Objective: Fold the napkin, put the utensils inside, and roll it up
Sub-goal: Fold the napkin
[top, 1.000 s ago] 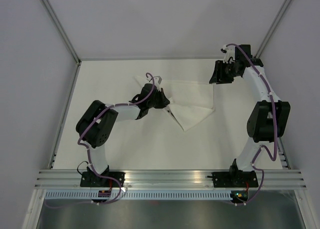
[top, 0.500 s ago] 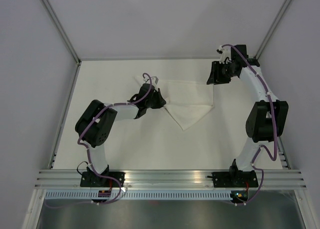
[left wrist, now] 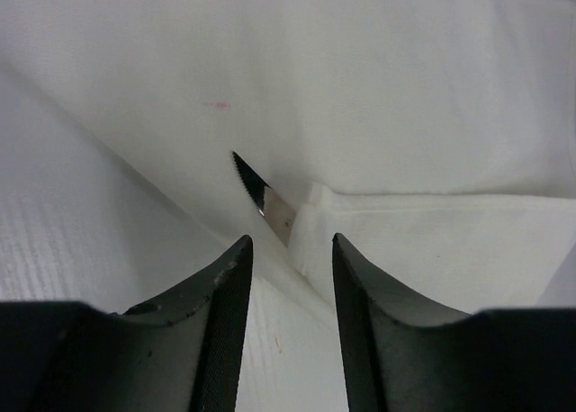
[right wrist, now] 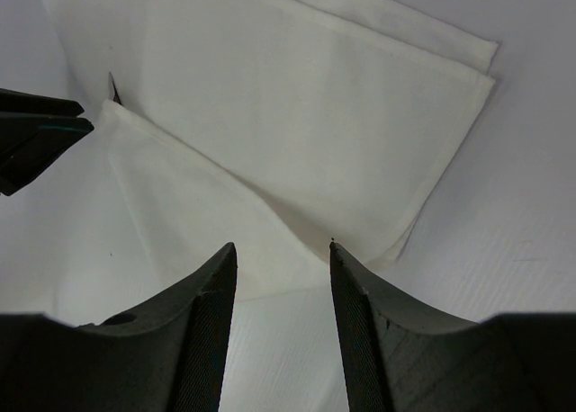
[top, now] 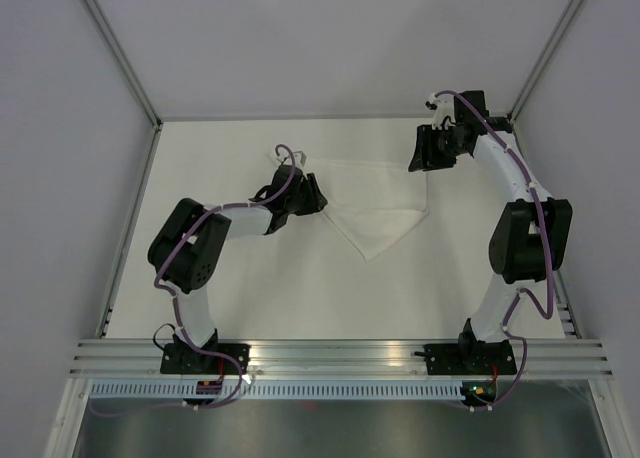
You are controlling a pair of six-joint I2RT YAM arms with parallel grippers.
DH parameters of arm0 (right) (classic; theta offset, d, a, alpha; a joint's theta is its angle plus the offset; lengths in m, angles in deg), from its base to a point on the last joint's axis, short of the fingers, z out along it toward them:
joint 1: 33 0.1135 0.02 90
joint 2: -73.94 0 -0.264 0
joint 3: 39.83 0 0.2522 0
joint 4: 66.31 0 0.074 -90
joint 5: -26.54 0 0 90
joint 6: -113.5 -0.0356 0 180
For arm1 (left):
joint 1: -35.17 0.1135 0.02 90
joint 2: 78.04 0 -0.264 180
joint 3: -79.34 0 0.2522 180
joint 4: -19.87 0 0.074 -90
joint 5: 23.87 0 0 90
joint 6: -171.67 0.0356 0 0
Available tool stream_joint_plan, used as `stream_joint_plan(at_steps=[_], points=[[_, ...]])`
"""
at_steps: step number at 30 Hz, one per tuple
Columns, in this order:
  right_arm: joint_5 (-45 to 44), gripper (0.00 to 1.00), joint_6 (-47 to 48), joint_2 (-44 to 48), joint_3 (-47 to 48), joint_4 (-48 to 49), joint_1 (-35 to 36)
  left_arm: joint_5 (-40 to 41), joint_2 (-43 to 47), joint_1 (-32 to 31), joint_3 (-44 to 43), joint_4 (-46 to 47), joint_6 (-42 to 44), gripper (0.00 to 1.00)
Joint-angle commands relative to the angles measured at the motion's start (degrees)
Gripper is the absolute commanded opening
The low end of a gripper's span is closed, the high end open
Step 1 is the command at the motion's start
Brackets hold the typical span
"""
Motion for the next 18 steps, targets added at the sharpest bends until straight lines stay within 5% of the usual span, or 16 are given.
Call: stream_joint_plan(at_steps=[1,5,18], points=[[-1.0,0.52,0.7,-0.3,0.3,-0.7,0.7,1.1,2.1,2.6,-1.5,0.6,-2.7,0.47],[-1.3,0.52,1.0,-0.4,0.3,-0.8,1.3,3.0,4.4,5.4,-1.2,-0.3,-3.3,0.59],[-0.9,0.52,1.1,-0.6,0.2,-0.6,2.6,-1.9,-3.4,20.0,-12.8,-5.4,-4.7,0.60]])
